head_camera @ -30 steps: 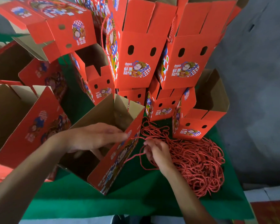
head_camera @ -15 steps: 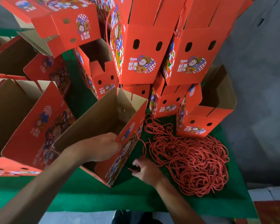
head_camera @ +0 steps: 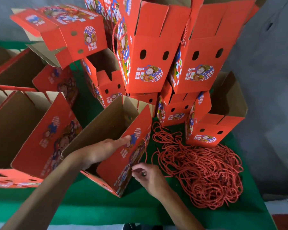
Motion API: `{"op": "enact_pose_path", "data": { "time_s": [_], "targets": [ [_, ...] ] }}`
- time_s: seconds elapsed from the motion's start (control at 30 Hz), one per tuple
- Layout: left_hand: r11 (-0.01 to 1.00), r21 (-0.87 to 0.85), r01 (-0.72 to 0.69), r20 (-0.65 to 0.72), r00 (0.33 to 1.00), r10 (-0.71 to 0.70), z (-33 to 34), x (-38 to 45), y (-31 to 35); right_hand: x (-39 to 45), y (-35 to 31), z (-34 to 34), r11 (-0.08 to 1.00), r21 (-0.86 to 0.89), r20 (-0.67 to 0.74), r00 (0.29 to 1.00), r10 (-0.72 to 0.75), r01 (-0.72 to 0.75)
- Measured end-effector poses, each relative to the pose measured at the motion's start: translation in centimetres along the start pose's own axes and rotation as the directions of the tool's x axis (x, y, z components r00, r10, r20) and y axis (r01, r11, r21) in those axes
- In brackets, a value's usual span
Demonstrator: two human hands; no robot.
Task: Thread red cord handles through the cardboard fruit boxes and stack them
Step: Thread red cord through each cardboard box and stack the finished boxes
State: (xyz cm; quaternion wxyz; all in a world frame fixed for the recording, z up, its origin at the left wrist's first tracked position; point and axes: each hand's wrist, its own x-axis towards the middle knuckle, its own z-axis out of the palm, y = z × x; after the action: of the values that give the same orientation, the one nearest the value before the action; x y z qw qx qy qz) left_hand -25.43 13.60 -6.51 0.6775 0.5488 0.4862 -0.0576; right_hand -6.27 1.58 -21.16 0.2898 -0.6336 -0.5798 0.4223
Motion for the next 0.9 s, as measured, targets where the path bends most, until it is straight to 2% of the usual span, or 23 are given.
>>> {"op": "enact_pose_path", "data": {
  "time_s": [0.07,0.23,0.4,0.7,0.9],
  "targets": [
    [1.0,-0.031,0.0,-0.026,1.0,0.0,0.2,0.2,-0.1,-0.4,-0.7,-0.3,0.997,0.062,-0.078,0.996,-0.04,0.045],
    [0.999,-0.045,-0.022,-0.043,0.999,0.021,1.6,0.7,0.0,-1.2,-2.1,-0.1,0.964,0.266,-0.159,0.986,0.044,0.0],
    [0.998,-0.046,-0.039,-0.059,0.998,0.036,2.0,1.2,0.1,-1.5,-2.6,-0.2,0.857,0.513,-0.22,0.972,0.081,0.044],
    [0.999,-0.033,-0.025,-0.08,0.997,0.022,2.6,1.8,0.1,-1.7,-2.4,-0.3,0.882,0.471,-0.25,0.961,0.12,0.012],
    [1.0,-0.025,-0.016,-0.093,0.996,0.014,2.8,2.0,0.5,-1.2,-2.5,-1.6,0.986,0.167,-0.229,0.973,0.034,0.005]
  ]
}}
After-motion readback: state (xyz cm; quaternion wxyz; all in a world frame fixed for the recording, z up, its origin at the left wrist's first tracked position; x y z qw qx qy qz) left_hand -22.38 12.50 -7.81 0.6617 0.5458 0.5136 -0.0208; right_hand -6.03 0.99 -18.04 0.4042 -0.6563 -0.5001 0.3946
